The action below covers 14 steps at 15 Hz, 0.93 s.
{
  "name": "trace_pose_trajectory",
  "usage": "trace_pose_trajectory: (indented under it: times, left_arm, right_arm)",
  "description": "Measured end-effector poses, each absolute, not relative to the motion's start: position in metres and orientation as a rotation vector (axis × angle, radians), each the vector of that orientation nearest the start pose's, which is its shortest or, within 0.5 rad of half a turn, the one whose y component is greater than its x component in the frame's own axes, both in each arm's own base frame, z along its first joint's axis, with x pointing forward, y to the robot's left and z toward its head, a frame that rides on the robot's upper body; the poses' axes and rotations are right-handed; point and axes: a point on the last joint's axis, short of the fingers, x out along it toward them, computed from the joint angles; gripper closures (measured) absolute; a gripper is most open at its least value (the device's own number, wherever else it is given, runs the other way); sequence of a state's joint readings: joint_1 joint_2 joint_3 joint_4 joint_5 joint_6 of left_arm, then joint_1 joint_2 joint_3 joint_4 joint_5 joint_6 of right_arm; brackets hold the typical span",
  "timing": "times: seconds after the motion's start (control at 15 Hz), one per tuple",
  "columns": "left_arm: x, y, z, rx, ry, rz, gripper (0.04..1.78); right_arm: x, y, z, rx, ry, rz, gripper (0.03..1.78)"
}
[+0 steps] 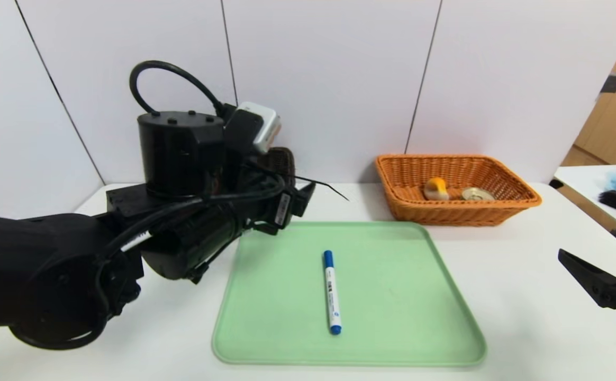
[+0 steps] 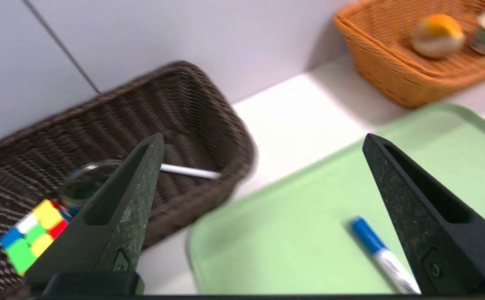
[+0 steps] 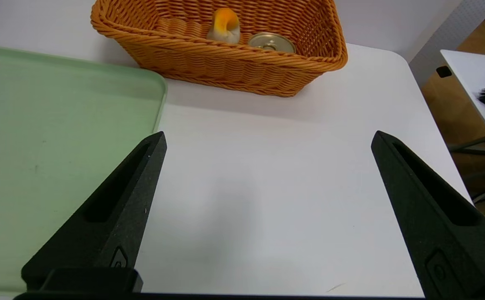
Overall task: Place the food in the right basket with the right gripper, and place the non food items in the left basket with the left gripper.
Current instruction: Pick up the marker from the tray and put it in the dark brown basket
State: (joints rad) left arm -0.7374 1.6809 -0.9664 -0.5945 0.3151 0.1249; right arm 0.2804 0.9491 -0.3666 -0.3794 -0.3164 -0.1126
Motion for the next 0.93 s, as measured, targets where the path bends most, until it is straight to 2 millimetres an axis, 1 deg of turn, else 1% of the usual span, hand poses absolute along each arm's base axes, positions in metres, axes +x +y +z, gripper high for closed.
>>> trace_pose_trajectory:
  times: [0.2, 0.33, 0.4, 0.6, 0.93]
  left_arm:
    - [0.214, -0.23, 0.22, 0.156, 0.155, -0.518, 0.14]
    - [0.203, -0.246, 0.208, 0.098, 0.237, -0.56, 0.13]
    - [0.2, -0.252, 0.198, 0.073, 0.297, -0.568, 0.13]
    - [0.201, -0.266, 0.173, 0.036, 0.411, -0.557, 0.13]
    - [0.218, -0.287, 0.135, 0.013, 0.46, -0.519, 0.13]
  right_arm:
    - [0.109, 0.023, 0.191, -0.169, 0.193, -0.031, 0.11]
    - [0.109, 0.023, 0.19, -0.168, 0.194, -0.036, 0.11]
    - [0.109, 0.023, 0.19, -0.168, 0.194, -0.036, 0.11]
    - [0.109, 0.023, 0.19, -0.167, 0.196, -0.037, 0.11]
    - [0.11, 0.023, 0.195, -0.152, 0.171, -0.037, 0.11]
